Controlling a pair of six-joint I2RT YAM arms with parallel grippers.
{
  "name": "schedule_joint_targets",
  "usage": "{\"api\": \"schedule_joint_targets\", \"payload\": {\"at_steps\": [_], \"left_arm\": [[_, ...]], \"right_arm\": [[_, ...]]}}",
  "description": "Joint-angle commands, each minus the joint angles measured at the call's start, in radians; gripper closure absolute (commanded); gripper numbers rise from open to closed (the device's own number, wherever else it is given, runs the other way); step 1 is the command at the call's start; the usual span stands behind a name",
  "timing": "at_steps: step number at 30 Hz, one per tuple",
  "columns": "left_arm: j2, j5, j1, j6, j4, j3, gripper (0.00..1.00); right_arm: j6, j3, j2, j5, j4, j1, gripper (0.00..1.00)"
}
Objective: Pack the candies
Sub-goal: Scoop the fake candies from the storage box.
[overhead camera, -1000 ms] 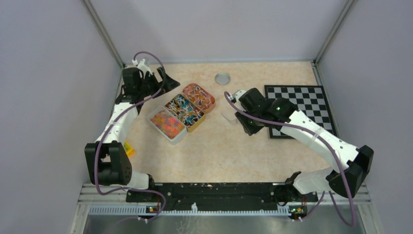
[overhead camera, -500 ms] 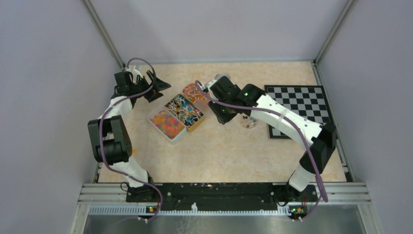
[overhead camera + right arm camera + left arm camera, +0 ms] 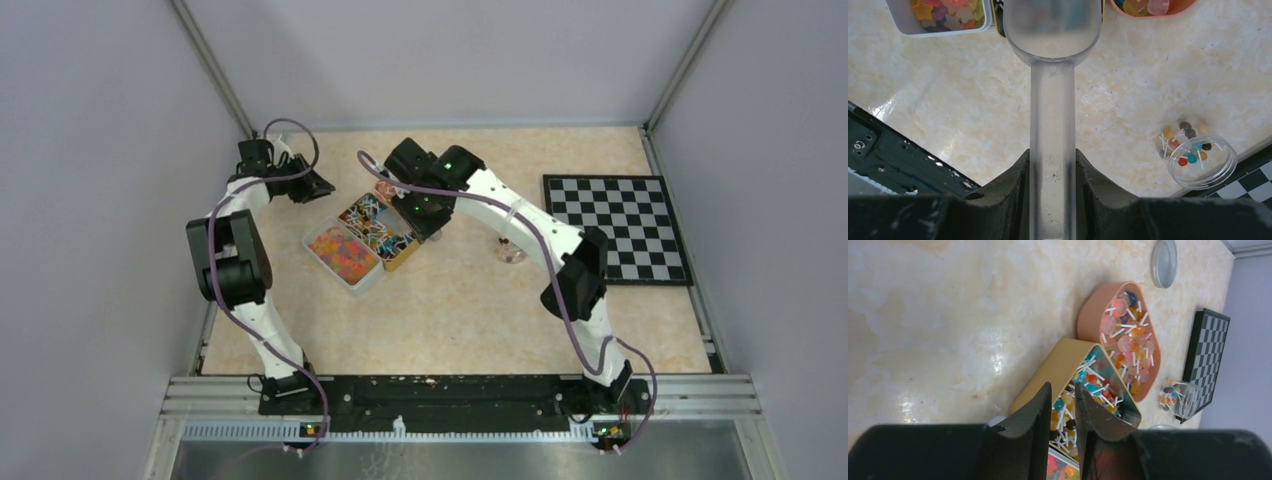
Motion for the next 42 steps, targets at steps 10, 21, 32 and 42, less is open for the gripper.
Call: {"api": "schedule_joint_targets", "payload": {"at_steps": [10,21,32,42], "left_arm": [[0.087,0.017,0.019,0.024,-0.029,0.025,0.72],[0.118,0.066,0.02,0.002,-0.026,0.021,0.73],[0.136,0.104,0.021,-0.02,-0.015,0.012,0.73],[0.146,0.129,0.02,-0.029,-0.011,0.013,0.74]], "right_arm": [[0.016,0.212,0.151,0.024,-0.161,0.033,1.0],[-0.013,0.261,0.222,0.035,-0.128,0.043,1.0],[-0.037,0.316,0.293,0.045,-0.095,0.052,1.0],[-0.08,0.309,0.323,0.064,-0.009,0.053,1.0]]}}
